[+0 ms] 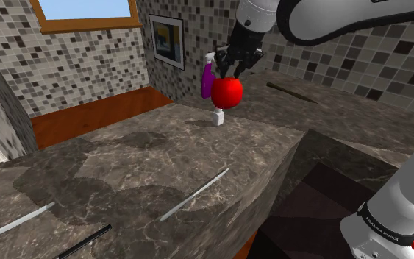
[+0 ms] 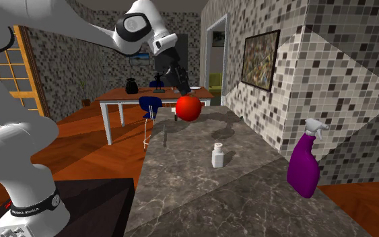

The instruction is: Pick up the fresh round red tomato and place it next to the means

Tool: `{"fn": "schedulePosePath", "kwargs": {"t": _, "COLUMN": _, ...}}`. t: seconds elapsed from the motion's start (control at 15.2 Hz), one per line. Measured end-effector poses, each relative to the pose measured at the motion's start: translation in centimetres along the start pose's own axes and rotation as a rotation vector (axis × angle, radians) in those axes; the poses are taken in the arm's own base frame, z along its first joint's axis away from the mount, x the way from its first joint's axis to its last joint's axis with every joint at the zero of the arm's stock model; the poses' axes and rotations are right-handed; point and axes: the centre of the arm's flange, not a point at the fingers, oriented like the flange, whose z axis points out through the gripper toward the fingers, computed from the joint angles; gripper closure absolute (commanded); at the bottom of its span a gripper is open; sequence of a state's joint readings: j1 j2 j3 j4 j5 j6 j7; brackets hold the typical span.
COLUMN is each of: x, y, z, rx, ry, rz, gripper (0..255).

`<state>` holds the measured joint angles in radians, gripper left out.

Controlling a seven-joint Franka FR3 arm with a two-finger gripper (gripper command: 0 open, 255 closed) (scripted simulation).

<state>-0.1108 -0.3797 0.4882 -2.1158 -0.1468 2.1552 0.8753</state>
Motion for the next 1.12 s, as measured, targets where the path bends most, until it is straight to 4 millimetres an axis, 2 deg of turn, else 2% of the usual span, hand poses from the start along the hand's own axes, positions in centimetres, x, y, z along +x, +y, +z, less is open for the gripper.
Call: {"fn": "schedulePosePath", "kwargs": {"t": 1.12, "x": -4.4, "y": -0.1, "z": 7.6, "rx": -0.001, "ry": 0.000, "rz": 0.001, "gripper": 255}}
